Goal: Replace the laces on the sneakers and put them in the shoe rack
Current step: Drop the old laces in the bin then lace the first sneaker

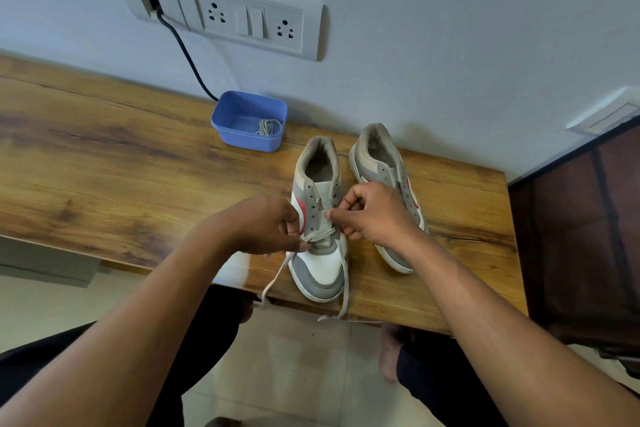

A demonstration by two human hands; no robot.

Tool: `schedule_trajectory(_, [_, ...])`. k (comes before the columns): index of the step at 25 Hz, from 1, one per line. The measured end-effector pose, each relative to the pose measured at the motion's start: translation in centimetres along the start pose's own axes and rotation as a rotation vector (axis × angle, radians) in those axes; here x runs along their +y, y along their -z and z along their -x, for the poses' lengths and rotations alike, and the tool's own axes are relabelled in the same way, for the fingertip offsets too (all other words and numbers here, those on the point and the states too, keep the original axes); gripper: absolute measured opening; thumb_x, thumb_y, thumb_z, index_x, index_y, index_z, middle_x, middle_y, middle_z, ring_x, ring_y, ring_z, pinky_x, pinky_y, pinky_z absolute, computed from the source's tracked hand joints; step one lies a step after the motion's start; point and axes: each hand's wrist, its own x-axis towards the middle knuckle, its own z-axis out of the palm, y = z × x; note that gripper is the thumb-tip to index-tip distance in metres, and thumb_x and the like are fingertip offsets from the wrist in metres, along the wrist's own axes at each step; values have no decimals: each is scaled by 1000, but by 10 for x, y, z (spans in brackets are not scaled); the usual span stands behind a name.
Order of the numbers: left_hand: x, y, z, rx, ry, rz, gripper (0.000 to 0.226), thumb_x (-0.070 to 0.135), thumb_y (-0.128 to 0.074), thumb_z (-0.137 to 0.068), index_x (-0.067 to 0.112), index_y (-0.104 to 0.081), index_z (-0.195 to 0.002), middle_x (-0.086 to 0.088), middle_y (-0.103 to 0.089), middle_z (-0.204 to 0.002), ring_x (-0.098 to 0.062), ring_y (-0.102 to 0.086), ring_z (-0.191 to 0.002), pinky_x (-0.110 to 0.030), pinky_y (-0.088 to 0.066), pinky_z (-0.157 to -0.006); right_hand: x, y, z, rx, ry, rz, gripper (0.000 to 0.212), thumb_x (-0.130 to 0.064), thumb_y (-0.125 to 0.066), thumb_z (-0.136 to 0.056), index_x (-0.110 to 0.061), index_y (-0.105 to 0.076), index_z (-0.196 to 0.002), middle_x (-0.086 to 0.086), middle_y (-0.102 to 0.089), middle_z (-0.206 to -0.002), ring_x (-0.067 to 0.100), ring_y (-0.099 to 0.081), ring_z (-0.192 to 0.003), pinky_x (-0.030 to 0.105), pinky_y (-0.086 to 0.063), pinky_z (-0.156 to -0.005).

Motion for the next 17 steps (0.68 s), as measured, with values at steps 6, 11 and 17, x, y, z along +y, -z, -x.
schedule_trajectory(6, [0, 18, 12, -95, 5, 28, 12, 17, -68, -91, 13, -74, -82, 2, -76, -74, -11, -73, -70, -25, -59, -67, -1, -2, 0, -10, 9, -23, 22, -20, -89, -83, -7, -71, -88, 11, -77, -74, 24, -77, -70, 35, -66, -64])
schedule_trajectory(11, [1, 14, 12, -93, 26, 67, 14, 17, -68, -90, 15, -72, -78, 0, -76, -72, -13, -73, -68, -21, -57, -62, -1, 0, 2, 5, 18, -15, 17, -12, -87, -84, -8, -70, -86, 9, -76, -72, 21, -77, -66, 42, -67, -68])
schedule_trajectory(17, [12, 14, 20, -119, -6, 298, 20, 10, -63, -93, 4, -71, -76, -13, -76, -75, -27, -75, -78, -35, -62, -75, -11, -2, 12, 11, 36, 63, 26, -27, -86, -87, -7, -69, -85, 8, -75, -69, 22, -76, -63, 41, -66, -64])
